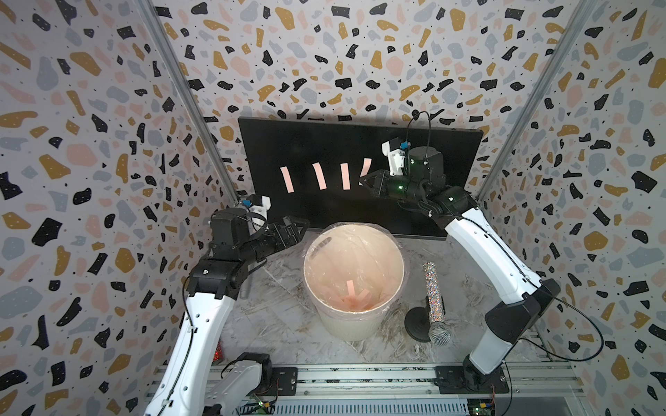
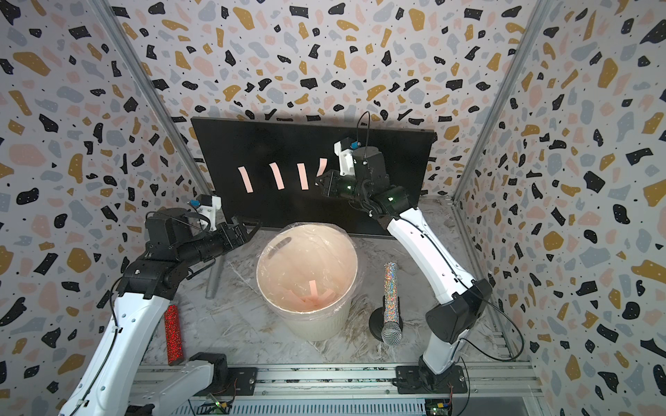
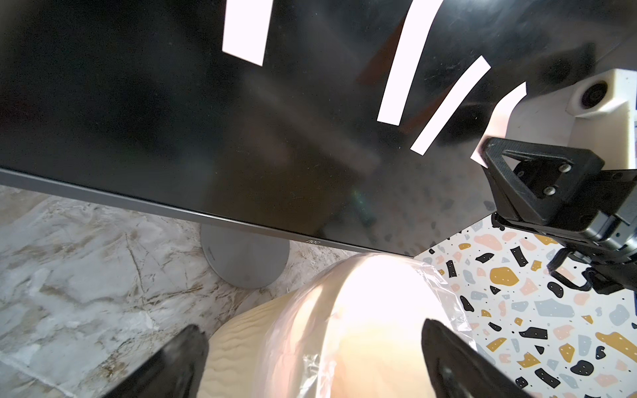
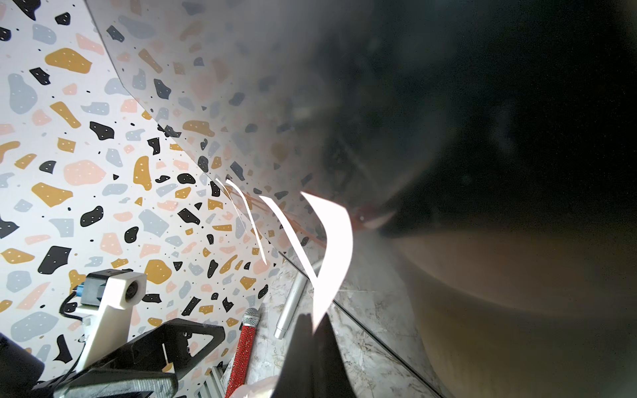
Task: Remove the sticky note from the monitor
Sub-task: Tear off the sticky note from the monitor, then place the sticky note in the trash bin.
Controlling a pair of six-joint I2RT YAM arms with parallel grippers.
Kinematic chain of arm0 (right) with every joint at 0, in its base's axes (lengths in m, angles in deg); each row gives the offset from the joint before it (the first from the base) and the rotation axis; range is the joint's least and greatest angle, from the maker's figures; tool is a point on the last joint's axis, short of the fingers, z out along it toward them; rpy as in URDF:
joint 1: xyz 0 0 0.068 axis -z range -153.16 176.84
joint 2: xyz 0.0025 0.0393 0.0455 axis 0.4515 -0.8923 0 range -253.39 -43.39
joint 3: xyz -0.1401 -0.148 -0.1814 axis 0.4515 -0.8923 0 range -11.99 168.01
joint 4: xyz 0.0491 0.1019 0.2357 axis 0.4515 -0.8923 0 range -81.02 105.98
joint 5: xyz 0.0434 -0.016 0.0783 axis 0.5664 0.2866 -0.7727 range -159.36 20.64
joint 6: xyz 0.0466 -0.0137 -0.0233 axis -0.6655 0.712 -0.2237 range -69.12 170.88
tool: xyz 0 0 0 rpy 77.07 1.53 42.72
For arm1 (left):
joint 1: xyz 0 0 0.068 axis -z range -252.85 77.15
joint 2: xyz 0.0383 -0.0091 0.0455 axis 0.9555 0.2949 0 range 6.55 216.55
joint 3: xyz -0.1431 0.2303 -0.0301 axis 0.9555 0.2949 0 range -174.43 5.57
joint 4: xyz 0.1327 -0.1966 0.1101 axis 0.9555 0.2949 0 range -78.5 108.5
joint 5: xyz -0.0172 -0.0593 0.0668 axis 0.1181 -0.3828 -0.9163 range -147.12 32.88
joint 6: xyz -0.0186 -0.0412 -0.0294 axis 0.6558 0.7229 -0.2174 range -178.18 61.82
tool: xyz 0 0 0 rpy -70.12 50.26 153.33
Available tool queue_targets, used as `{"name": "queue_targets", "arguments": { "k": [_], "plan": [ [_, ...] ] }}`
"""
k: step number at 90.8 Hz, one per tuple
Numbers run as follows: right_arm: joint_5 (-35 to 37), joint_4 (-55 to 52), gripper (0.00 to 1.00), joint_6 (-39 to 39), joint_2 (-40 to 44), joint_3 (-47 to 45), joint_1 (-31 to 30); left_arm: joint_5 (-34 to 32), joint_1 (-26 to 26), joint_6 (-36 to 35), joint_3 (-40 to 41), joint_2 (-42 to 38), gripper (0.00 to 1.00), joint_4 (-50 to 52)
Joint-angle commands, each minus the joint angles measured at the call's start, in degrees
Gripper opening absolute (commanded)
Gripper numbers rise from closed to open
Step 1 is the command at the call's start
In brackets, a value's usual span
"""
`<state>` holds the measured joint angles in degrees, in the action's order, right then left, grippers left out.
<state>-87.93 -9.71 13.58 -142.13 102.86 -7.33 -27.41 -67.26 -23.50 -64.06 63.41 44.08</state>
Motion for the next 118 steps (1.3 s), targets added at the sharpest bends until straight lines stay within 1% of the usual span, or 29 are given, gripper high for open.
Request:
{"name": "queue_targets", "arguments": {
  "k": [1,31,58,86,118],
  "plan": [
    [0.03,0.56,0.0,-0.93,1.32,-0.52,0.69,0.61,0.22,-0.75,-0.47,-1.17,1.0,-1.19],
    [-1.0,0.56,0.0,-1.04,2.13,-2.09,0.68,0.7,0.26,-0.66,-0.42,-1.35,0.99,-1.29],
    [-1.8,0.57,0.0,-0.93,4.3,-5.58,0.69,0.75,0.22,-0.57,-0.25,-1.4,0.99,-1.37],
    [-3.54,2.41,0.0,-2.43,8.33,-12.74,0.69,0.85,0.22,-0.14,0.19,-1.55,0.99,-1.82],
    [-7.36,2.53,0.0,-4.39,12.33,-16.86,0.64,0.86,0.22,-0.01,0.28,-1.48,0.99,-1.91]
  ]
}}
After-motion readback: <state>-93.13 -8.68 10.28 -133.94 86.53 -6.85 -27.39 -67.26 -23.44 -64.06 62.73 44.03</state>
